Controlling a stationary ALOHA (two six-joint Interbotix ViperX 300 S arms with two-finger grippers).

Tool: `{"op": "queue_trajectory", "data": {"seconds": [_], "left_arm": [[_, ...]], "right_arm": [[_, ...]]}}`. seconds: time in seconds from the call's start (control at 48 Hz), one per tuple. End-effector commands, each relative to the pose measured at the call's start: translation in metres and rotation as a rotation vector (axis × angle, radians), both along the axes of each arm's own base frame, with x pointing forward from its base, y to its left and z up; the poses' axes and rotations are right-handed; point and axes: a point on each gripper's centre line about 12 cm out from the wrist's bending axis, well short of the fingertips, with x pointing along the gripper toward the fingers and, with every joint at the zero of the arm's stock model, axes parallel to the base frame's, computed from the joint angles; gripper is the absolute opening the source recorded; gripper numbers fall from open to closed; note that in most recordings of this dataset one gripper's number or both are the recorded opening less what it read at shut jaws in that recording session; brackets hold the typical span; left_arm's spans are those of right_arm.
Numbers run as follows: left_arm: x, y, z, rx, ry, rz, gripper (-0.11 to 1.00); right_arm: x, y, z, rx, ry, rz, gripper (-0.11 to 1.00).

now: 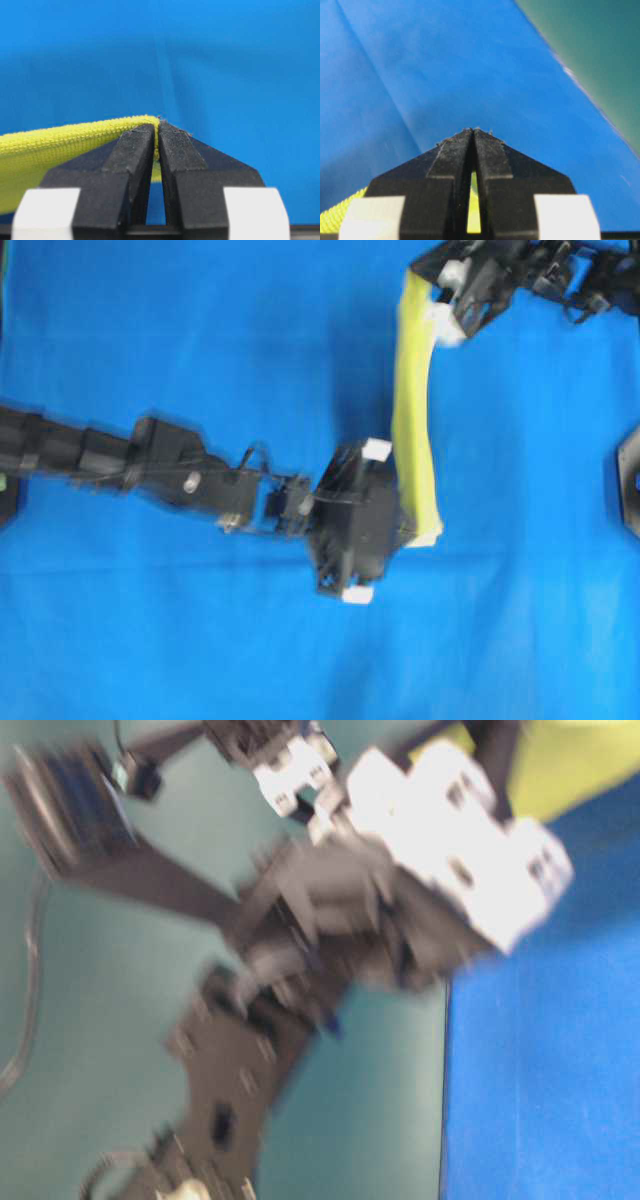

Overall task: Fold the yellow towel.
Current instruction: 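Lift and rotate the folded towel to a vertical orientation with both grippers, then lay the towel down, release, and retract both grippers outward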

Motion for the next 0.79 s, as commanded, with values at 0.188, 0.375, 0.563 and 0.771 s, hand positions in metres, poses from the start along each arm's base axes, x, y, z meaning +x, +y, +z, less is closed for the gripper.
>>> {"op": "queue_trajectory", "data": {"seconds": [0.188,0.375,0.563,0.771], "left_arm": [[-0.056,0.001,-0.003,-0.061,-0.008,0.019,0.03],[-0.069,0.004,-0.011,-0.057,0.016,0.02,0.03],[-0.067,0.007,-0.011,-0.052,0.013,0.026,0.03],[-0.068,0.01,-0.012,-0.051,0.018,0.032,0.13]], "right_arm": [[0.067,-0.02,-0.01,-0.009,-0.022,0.045,0.01],[0.066,-0.019,-0.011,-0.011,-0.009,0.049,0.01],[0.065,-0.019,-0.013,-0.009,0.003,0.05,0.01],[0.065,-0.019,-0.013,-0.027,0.02,0.066,0.01]]}}
